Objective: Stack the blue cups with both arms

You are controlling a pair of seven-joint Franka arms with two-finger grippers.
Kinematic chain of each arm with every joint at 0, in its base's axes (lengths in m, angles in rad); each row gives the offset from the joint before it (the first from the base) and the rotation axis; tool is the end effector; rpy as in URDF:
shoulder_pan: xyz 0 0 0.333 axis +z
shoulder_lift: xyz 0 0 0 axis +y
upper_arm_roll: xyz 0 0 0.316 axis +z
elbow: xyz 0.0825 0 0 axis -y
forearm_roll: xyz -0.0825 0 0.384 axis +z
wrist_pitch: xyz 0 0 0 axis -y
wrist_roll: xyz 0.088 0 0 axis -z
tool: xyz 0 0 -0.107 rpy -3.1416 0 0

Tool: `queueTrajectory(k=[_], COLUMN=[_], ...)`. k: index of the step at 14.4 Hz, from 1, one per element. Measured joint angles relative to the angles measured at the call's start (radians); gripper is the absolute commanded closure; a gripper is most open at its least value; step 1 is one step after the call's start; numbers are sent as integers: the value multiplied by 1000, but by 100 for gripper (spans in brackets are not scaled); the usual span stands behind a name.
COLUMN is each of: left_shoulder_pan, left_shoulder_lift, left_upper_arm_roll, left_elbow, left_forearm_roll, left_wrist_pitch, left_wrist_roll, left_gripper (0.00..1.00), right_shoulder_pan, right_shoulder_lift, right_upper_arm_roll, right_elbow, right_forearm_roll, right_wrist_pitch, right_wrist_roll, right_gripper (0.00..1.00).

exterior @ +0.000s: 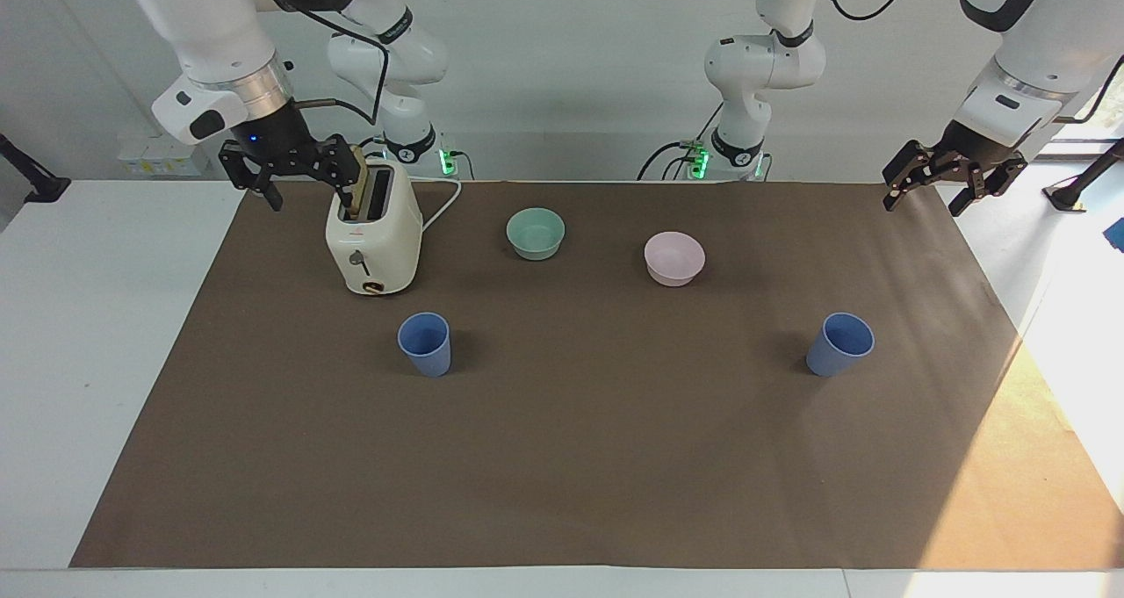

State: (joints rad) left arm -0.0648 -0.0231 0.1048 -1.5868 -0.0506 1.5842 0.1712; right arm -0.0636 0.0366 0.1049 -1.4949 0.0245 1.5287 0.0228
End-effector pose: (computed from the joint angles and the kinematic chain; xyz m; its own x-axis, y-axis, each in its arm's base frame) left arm 0.5485 0.0173 0.6309 0.9911 -0.1299 0.0291 -0.1312 -0.9902 0.0488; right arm 0.5616 0.0247 0.6362 0.9998 0.0195 -0.0032 0.0194 -0.9994 -0.0282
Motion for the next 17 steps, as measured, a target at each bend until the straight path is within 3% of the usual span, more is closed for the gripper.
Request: queueTrajectory(k=[17], left_shoulder_pan=[-5], left_shoulder_lift=[0], left_upper_arm_roll=[-1], left_elbow=[0], left_forearm_roll=[0], left_wrist_pitch=[7], left_wrist_roll=[-15], left_gripper=[0], right_shoulder_pan=[0], right_shoulder_lift=[0], right_upper_arm_roll=[0], right_elbow=[0], right_forearm_roll=[0], right_wrist_pitch=[0], right_wrist_roll=[0], right_gripper=[0])
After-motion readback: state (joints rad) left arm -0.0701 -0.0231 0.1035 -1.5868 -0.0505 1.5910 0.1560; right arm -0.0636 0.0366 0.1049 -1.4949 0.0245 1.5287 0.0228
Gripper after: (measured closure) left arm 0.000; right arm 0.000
